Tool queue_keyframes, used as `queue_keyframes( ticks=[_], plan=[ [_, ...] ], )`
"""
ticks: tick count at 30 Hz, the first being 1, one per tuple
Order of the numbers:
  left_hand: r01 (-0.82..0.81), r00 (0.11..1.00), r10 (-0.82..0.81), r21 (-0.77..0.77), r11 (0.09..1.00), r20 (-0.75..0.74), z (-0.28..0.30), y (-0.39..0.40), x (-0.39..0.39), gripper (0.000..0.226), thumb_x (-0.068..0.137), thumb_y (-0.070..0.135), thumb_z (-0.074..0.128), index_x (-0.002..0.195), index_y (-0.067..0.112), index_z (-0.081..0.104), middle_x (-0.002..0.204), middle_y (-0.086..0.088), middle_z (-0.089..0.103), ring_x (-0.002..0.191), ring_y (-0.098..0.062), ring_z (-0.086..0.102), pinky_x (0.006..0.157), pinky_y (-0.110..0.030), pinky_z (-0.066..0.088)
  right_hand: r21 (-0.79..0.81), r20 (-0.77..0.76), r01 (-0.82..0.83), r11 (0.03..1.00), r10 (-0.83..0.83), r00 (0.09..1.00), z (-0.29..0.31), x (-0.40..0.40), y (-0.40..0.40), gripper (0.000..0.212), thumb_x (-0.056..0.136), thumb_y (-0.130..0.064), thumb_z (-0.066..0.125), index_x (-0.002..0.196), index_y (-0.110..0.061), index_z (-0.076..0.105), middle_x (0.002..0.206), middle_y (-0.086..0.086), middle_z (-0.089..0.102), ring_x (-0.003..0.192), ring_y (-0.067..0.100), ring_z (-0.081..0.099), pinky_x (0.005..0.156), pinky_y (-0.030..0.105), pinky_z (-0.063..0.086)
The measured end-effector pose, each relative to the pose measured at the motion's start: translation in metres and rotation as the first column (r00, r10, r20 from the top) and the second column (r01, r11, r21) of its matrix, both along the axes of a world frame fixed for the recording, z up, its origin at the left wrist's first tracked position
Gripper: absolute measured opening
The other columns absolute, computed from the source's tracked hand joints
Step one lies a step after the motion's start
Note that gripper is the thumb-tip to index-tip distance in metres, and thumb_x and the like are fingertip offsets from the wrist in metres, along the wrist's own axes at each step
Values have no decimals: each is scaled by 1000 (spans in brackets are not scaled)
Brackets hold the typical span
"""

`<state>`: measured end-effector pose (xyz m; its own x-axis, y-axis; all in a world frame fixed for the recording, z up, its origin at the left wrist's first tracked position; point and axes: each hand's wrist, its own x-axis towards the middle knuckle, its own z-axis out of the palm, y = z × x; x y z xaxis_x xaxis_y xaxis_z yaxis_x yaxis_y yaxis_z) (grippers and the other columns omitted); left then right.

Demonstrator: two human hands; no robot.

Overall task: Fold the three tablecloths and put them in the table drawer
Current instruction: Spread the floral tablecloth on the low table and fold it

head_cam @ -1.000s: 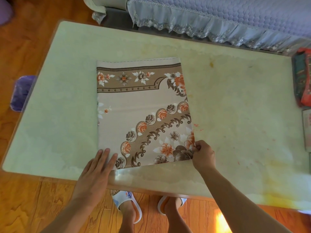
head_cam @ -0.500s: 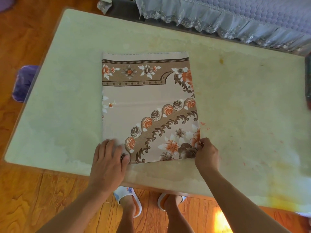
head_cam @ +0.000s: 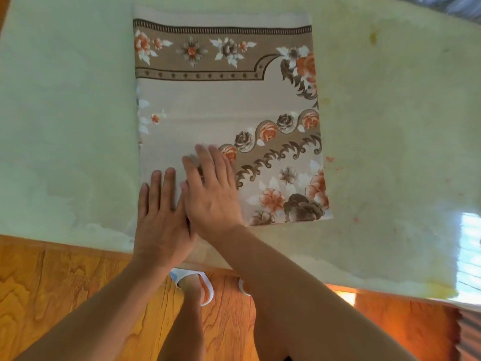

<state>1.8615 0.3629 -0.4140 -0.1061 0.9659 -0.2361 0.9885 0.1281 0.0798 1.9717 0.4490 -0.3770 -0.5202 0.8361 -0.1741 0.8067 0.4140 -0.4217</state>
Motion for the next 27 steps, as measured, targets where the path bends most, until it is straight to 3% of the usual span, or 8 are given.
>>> queue_keyframes(
  ticks=[5,7,11,20,23,25,27],
  plan=[
    [-23,1000,23,-20,1000,3,4,4,3,71,102,54,27,163,21,17,169,-20,5,156,-40,-2,125,-57,8,-30,284,-60,998,66,956,-20,69,7,62,107,-51,17,161,-22,11,169,7,-3,154,26,-14,125,51,2],
    [-22,1000,22,-26,999,3,7,3,2,71,102,55,26,163,20,18,169,-21,5,156,-40,-3,125,-58,9,-26,359,24,999,-13,933,-19,127,10,65,105,-57,11,161,-28,-2,168,3,-15,153,24,-21,125,52,2],
    [-18,1000,18,-22,1000,-8,9,3,3,71,101,55,27,162,19,20,168,-22,7,156,-41,-1,125,-58,10,8,457,204,979,-185,870,-14,216,29,69,101,-59,8,162,-26,0,168,5,-14,154,28,-16,124,55,8],
    [8,999,-11,-98,995,-33,12,7,5,84,98,71,18,164,20,5,169,-21,-6,156,-39,-10,125,-59,8,15,463,145,989,-136,876,2,214,30,66,107,-49,23,161,-15,7,168,14,-9,152,36,-18,124,54,-2],
    [-3,999,-4,-127,992,-49,13,9,7,85,98,73,14,163,20,3,168,-20,-10,155,-38,-12,125,-58,8,-102,307,-80,992,108,945,18,156,26,61,109,-45,18,161,-17,1,167,10,-10,152,31,-21,124,49,-8],
    [-15,999,8,-150,989,-48,15,8,9,85,98,74,14,163,22,4,168,-19,-11,155,-38,-14,126,-57,7,-78,241,-364,928,371,897,16,112,25,61,109,-42,20,161,-16,3,168,11,-7,153,32,-17,125,52,-1],
    [-17,1000,14,-155,988,-21,17,9,8,84,98,75,15,163,24,1,168,-19,-14,155,-37,-16,126,-56,4,-34,243,-480,877,473,847,8,81,37,62,108,-41,24,161,-14,8,168,13,-2,154,34,-12,124,55,7]
  ],
)
